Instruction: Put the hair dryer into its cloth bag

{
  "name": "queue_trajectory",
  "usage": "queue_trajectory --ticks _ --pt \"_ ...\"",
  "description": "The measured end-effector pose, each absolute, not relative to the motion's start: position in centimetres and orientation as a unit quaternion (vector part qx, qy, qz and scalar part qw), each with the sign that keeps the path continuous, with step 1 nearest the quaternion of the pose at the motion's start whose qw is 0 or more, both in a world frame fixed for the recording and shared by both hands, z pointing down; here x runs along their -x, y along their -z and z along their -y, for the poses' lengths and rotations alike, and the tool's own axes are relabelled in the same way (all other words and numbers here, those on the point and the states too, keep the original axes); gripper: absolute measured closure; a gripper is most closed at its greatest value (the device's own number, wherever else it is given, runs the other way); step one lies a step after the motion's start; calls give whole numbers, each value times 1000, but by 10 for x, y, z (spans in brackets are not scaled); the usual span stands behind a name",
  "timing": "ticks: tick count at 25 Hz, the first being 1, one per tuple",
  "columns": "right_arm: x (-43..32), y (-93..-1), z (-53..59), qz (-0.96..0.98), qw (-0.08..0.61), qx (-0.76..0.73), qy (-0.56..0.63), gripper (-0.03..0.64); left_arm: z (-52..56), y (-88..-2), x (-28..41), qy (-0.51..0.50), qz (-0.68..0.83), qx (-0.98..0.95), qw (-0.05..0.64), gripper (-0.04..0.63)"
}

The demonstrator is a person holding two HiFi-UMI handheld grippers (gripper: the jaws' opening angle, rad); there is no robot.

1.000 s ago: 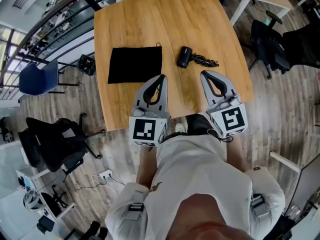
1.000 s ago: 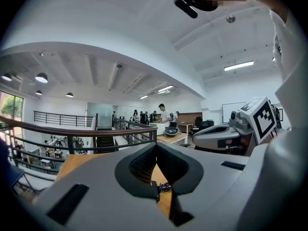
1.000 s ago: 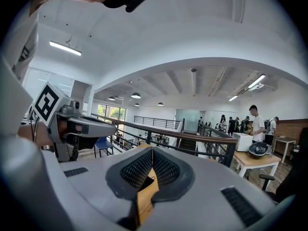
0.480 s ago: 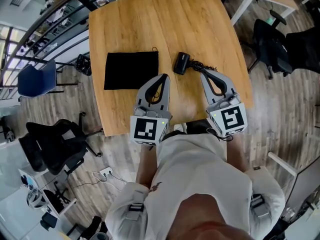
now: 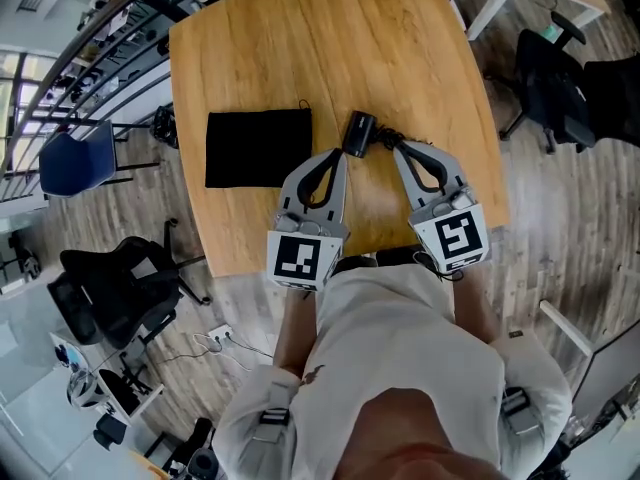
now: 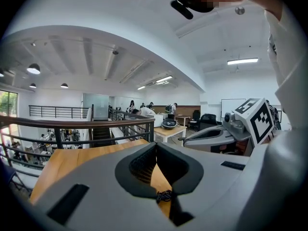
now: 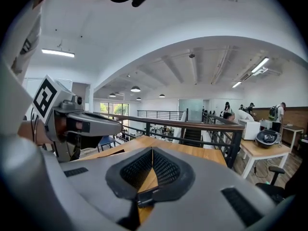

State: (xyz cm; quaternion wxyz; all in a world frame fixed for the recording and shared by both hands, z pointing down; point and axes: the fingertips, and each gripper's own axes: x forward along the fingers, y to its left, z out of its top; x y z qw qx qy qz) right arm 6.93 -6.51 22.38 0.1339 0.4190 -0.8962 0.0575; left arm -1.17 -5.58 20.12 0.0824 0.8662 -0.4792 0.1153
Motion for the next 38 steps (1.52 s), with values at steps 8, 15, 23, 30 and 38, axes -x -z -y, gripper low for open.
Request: queue_trajectory --ticks 8,15,23,30,38 --pt "-73 -250 92 903 141 -398 -85 595 79 -222 -3 -134 484 -858 103 575" --pt "-74 -274 103 907 153 -380 -102 595 89 -245 -8 -146 492 -849 124 575" --pt "-83 -303 106 904 185 -371 -100 595 92 -269 -10 -150 496 -843 143 575" --pt "-89 -331 104 896 217 -373 -100 595 93 -295 -13 -158 484 -846 159 575" --pt "-100 -365 104 882 254 -379 -114 594 97 -327 -22 -167 462 -851 184 575"
